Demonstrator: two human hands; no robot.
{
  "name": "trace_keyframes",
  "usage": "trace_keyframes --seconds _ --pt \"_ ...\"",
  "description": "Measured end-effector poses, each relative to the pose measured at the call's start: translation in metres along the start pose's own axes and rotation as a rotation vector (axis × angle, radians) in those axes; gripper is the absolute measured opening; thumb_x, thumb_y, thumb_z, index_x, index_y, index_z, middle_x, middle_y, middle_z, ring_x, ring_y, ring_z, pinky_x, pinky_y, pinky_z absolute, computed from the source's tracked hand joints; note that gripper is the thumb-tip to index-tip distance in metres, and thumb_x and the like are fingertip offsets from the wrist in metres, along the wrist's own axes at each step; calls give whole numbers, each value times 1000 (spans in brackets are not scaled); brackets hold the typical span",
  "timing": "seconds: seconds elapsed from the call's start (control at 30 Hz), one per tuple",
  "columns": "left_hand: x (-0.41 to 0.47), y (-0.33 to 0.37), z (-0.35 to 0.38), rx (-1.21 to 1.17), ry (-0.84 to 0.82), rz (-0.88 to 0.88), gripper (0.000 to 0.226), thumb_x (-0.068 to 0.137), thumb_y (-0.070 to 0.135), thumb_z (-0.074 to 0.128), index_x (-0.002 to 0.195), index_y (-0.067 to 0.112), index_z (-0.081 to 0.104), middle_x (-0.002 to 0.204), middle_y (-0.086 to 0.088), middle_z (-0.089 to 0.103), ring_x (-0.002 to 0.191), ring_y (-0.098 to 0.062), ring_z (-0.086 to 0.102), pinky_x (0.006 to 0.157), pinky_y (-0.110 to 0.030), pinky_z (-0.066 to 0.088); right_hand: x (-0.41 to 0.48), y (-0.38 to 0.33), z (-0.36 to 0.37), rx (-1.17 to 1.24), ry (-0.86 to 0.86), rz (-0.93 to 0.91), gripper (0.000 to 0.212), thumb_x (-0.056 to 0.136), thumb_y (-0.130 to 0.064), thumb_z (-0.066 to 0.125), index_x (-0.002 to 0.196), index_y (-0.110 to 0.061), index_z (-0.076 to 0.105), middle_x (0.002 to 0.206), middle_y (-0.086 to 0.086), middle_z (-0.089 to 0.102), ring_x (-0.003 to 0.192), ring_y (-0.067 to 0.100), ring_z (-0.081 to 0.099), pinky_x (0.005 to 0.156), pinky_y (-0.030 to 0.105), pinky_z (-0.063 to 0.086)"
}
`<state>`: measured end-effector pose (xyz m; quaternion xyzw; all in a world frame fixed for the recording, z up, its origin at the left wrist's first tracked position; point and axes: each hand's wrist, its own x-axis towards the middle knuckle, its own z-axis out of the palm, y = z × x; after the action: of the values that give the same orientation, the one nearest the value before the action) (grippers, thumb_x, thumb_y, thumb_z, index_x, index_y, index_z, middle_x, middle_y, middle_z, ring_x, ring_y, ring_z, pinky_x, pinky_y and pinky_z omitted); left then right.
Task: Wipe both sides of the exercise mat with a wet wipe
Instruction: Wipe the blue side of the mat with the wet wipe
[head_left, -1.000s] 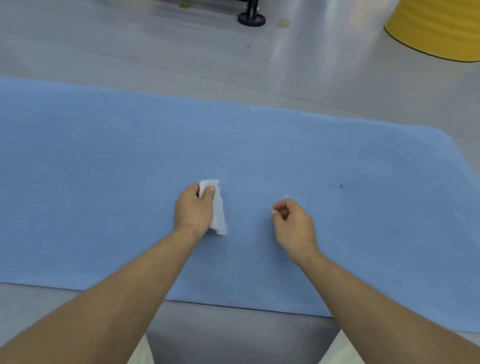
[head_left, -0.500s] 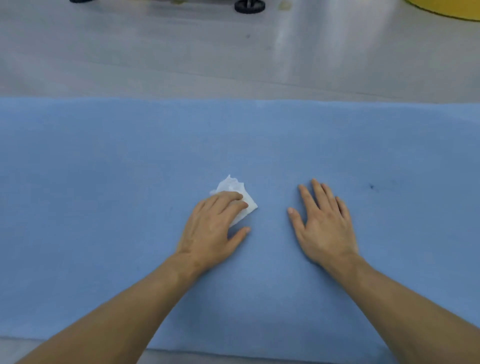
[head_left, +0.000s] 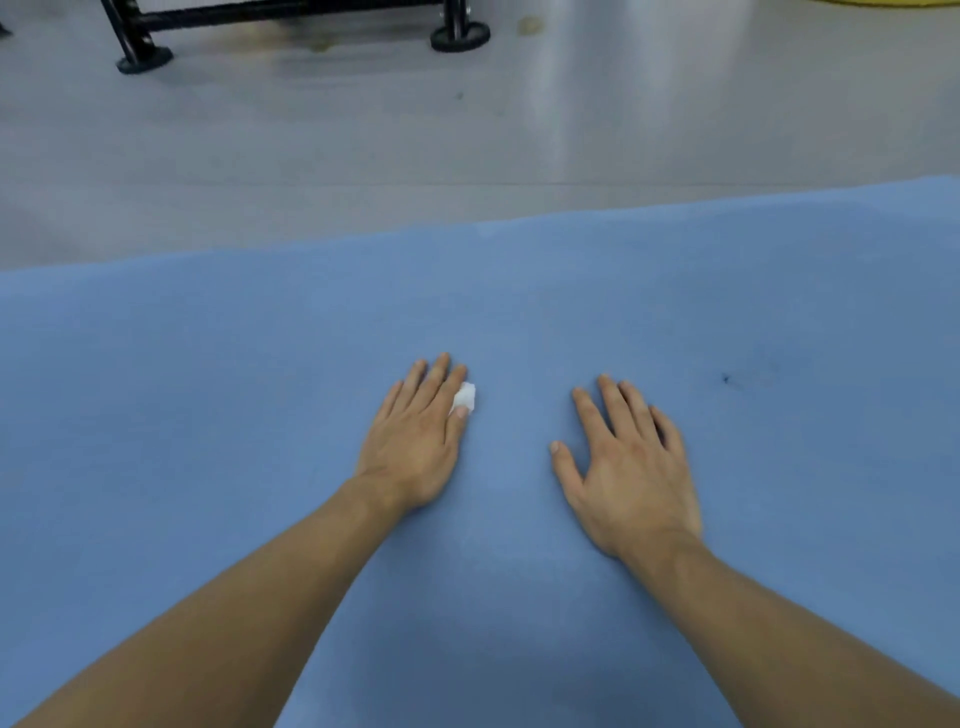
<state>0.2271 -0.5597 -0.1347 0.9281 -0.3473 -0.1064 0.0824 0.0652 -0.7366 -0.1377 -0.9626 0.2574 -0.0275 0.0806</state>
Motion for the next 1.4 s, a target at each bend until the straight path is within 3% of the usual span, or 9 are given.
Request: trace_keyframes --seconds 0.13,0.3,0.4,0.47,0.7,0.8,0.9,1.27,1.4 --pt "-44 3 5 52 -37 171 62 100 54 -2 161 42 -1 169 15 -15 153 -3 -20 126 -31 -7 0 -1 -1 -1 3 10 74 94 -61 20 157 -26 35 167 1 25 155 20 17 124 43 17" --pt "-88 4 1 15 -50 248 62 102 62 19 155 53 -14 167 6 -26 152 -10 -28 124 -31 -14 -2 -1 -1 6 9 3 72 95 -61 19 157 -26 33 167 1 24 155 19 15 124 42 15" --pt "-99 -3 -5 91 -66 376 68 100 70 30 158 52 -1 168 -2 -25 154 -22 -25 124 -41 -13 -2 -1 -1 10 14 7 72 95 -61 21 157 -26 35 167 1 25 154 20 16 124 42 15" --pt "-101 -7 -5 183 -105 423 65 101 72 25 158 53 -2 168 0 -25 154 -19 -26 124 -44 -10 -2 -1 -1 15 15 9 72 95 -61 21 156 -26 35 167 1 25 154 20 17 123 41 15" --pt "-76 -6 -3 116 -47 316 74 102 68 13 161 33 -12 168 18 -17 153 -2 -21 125 -31 -4 -1 -2 -3 12 -1 5 73 95 -61 20 158 -27 31 168 1 22 155 19 13 124 42 14" --pt "-38 -23 -6 26 28 81 88 91 74 4 163 26 -4 168 14 -10 154 -2 -13 124 -23 -8 -2 -2 -3 18 -5 3 72 95 -61 20 158 -27 30 168 0 21 156 19 12 125 42 13" --pt "0 -38 -11 -26 40 -104 95 90 78 4 164 19 1 171 8 -5 157 -11 -5 127 -31 0 -1 -1 -2 21 -2 3 72 95 -61 21 158 -27 31 168 1 21 155 19 12 125 42 14" --pt "-34 30 7 22 -46 375 74 103 64 13 163 27 -8 169 13 -13 152 -1 -21 124 -25 -12 0 -2 -1 20 0 6 73 95 -62 22 158 -27 31 168 1 22 155 20 13 125 43 14" --pt "-15 5 -2 23 -69 331 84 93 75 -1 163 28 -6 170 14 -7 153 0 -16 122 -19 -12 -1 -2 -2 20 -18 -1 72 96 -61 19 160 -28 24 169 0 15 156 18 6 126 41 9"
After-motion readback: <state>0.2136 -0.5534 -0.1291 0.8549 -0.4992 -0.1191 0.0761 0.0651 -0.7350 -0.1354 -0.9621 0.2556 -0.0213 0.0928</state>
